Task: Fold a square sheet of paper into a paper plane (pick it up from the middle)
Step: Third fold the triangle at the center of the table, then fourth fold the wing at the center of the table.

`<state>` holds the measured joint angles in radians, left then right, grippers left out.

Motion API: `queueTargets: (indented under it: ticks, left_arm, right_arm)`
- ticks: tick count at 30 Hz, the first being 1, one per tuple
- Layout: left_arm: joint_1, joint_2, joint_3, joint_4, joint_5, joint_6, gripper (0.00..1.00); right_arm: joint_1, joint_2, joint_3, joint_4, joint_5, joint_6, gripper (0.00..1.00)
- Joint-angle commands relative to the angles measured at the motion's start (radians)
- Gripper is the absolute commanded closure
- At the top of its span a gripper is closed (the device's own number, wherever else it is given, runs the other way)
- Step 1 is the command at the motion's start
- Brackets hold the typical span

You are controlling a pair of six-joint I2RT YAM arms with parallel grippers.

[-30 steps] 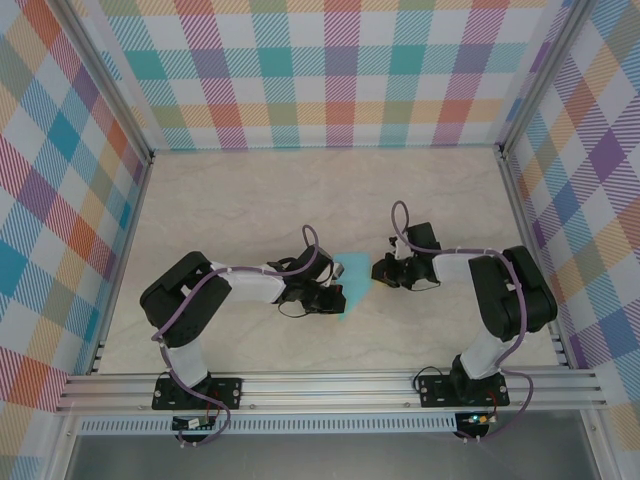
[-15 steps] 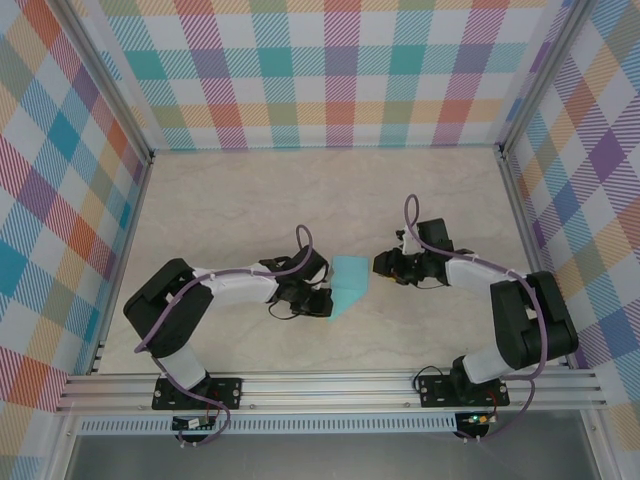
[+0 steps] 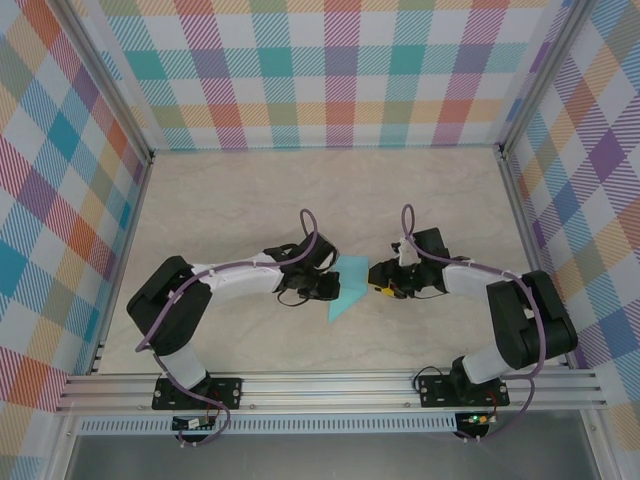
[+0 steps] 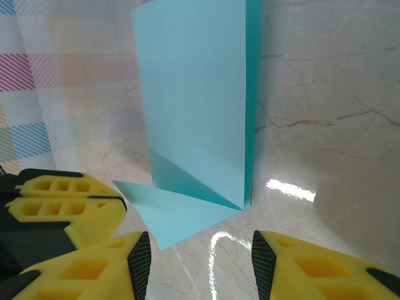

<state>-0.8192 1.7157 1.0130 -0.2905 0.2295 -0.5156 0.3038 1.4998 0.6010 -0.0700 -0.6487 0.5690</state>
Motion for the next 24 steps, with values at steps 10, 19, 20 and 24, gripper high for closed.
queueTargets:
  ticks: [10, 19, 20, 24]
  left_arm:
    - [0.009, 0.090, 0.039, -0.046, -0.081, -0.024, 0.93]
    - [0.008, 0.100, 0.034, -0.052, -0.085, -0.024, 0.94]
    - [0.008, 0.102, 0.033, -0.053, -0.085, -0.024, 0.94]
    - [0.009, 0.105, 0.032, -0.055, -0.084, -0.023, 0.94]
  right_arm:
    - [0.032, 0.082, 0.013, 0.060, -0.053, 0.017, 0.50]
    - [0.059, 0.107, 0.035, 0.089, -0.074, 0.033, 0.54]
    - [0.063, 0.110, 0.037, 0.091, -0.078, 0.033, 0.54]
    - [0.072, 0.120, 0.045, 0.097, -0.080, 0.036, 0.54]
